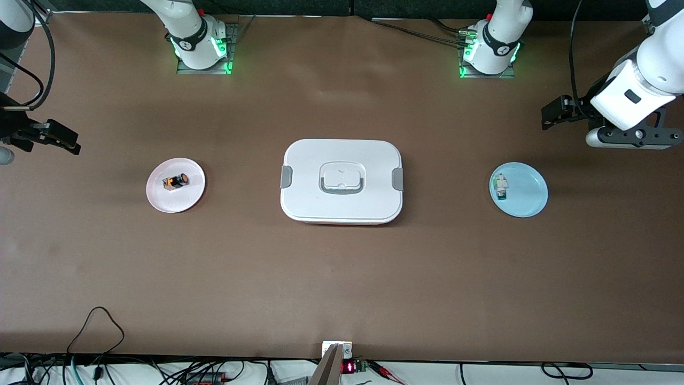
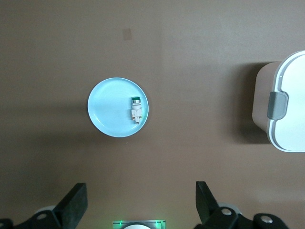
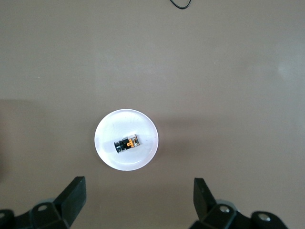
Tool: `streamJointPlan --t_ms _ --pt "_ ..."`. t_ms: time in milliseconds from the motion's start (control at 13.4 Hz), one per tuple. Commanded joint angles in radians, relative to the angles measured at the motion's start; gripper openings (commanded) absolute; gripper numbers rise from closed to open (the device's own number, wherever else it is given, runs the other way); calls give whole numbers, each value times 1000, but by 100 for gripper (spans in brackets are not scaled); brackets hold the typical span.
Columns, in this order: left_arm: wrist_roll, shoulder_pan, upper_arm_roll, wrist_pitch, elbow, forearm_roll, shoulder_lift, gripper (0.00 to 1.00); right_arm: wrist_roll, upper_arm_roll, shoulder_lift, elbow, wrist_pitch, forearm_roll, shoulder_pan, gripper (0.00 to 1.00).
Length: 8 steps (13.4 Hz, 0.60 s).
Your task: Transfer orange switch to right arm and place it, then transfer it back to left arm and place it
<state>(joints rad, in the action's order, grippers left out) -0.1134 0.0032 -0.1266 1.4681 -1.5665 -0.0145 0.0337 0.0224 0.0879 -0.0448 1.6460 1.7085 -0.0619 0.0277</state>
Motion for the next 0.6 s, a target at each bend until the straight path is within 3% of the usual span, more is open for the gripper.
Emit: streamJointPlan --t_ms 0,224,522 --pt "1 9 -2 -3 -21 -5 -26 100 4 -5 -6 -29 -29 16 -2 100" --pt "1 9 -2 -3 -21 -5 -26 100 4 -2 -7 -77 -95 78 -8 100" --pt "1 9 -2 -3 -21 -5 -26 100 5 -5 -7 -78 -98 67 -2 100"
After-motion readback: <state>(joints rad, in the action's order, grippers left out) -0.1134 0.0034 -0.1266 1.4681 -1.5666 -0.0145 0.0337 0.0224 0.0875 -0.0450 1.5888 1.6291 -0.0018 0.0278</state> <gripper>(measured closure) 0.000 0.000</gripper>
